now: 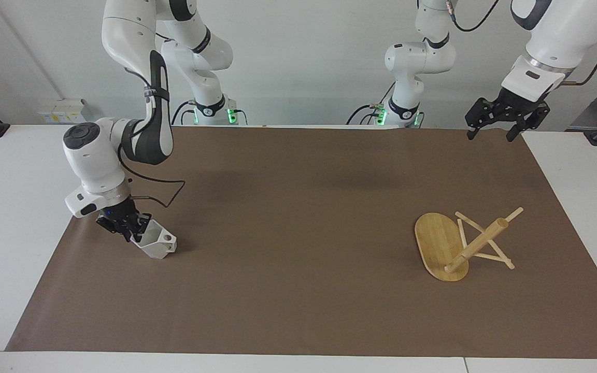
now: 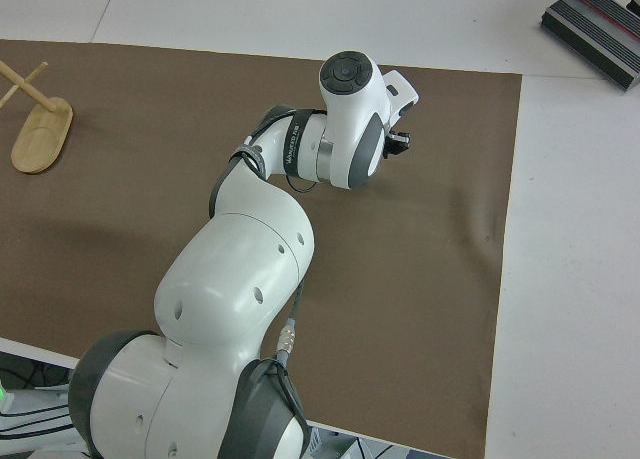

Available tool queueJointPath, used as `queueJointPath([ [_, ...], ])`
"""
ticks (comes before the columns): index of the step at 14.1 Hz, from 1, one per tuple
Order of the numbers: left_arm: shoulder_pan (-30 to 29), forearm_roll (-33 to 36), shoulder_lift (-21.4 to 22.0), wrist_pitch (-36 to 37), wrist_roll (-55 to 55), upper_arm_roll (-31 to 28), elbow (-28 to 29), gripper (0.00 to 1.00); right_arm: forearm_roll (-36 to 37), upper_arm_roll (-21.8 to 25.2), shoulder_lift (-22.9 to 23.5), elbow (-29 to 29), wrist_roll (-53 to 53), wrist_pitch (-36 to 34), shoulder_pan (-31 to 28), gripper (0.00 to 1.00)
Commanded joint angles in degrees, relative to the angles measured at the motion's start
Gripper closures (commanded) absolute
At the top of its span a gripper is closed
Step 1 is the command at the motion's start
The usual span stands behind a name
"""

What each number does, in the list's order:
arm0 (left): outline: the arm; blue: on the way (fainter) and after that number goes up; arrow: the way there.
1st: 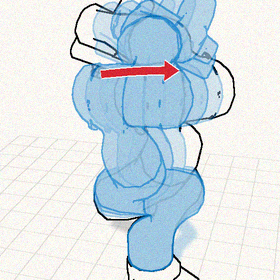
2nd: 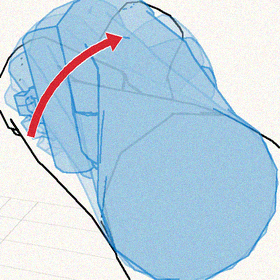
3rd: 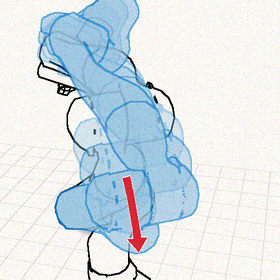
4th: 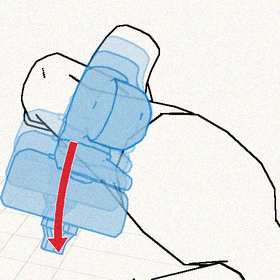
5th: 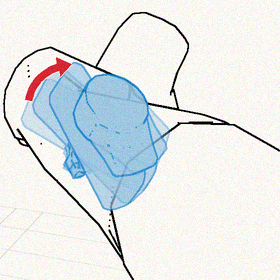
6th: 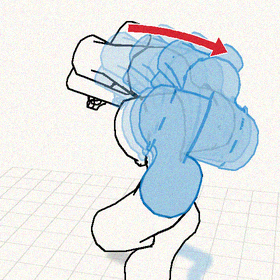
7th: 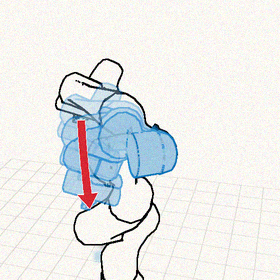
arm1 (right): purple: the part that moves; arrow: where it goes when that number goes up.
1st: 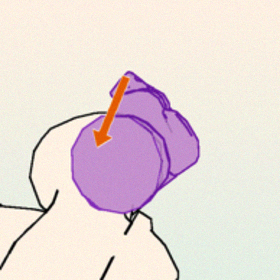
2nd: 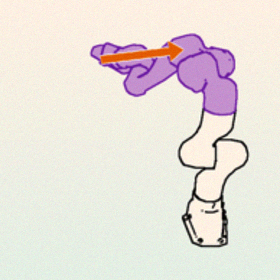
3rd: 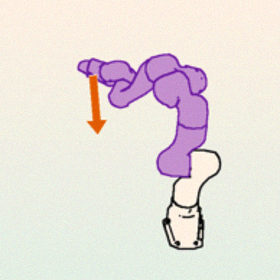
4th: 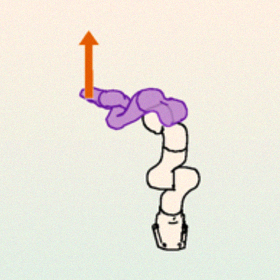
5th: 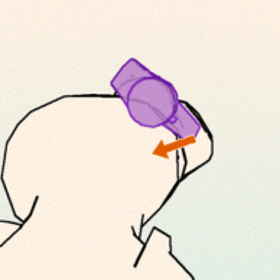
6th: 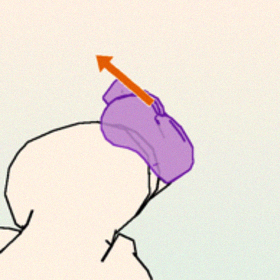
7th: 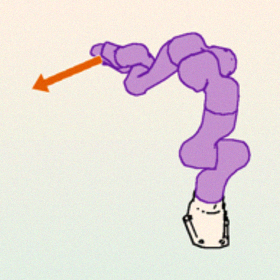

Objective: Hang cup on rack
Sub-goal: 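Reach the right gripper toward the white hexagonal cup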

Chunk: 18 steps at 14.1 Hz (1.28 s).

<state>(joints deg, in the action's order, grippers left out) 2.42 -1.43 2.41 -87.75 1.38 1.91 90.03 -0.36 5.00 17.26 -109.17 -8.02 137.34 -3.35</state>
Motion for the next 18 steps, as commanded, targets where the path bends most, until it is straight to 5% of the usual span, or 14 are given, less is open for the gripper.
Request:
queueJointPath([
  [1,-0.5,-0.6,1.3,0.5,0.3,0.0,1.3,0.00,-0.4,-0.2,-0.5,-0.8,0.8,0.5,-0.2,0.87],
  [5,-0.5,-0.6,1.3,0.4,0.4,0.0,1.3,0.00,-0.4,-0.2,-0.6,-0.8,0.8,0.1,-0.1,1.00],
  [18,-0.5,-0.6,1.3,0.4,0.4,0.0,1.3,0.00,-0.4,-1.4,-2.1,3.9,1.5,-10.0,0.4,1.00],
])
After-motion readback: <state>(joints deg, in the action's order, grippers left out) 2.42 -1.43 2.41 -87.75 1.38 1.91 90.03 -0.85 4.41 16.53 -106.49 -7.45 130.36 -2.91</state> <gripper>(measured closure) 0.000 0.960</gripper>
